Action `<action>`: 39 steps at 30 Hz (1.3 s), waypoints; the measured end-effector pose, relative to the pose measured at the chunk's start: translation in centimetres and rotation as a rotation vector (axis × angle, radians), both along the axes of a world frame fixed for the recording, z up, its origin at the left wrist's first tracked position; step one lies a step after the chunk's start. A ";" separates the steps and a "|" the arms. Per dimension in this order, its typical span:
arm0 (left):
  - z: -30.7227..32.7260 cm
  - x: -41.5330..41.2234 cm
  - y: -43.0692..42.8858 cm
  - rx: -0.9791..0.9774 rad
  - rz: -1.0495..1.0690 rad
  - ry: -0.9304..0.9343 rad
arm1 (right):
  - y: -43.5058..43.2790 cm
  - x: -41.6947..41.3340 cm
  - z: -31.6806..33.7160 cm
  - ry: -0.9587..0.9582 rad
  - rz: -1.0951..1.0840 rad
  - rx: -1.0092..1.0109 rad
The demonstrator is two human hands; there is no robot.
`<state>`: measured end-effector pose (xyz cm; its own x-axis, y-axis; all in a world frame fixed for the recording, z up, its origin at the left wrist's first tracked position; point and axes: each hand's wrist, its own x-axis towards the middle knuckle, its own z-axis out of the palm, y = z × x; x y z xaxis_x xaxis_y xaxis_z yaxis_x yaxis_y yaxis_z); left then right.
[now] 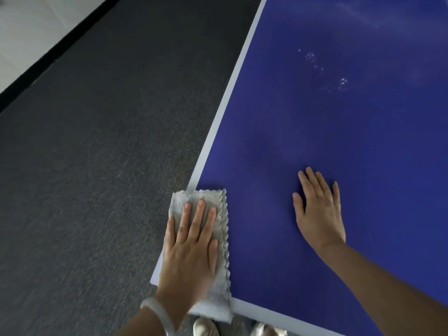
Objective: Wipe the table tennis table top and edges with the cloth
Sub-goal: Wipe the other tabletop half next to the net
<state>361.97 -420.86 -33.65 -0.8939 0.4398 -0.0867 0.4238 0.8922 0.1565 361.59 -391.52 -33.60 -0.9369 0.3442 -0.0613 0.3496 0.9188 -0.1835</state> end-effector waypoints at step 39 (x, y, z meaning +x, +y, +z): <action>1.3 -22.7 7.2 0.375 0.145 -0.356 | -9.6 -7.1 0.9 0.043 -0.275 -0.112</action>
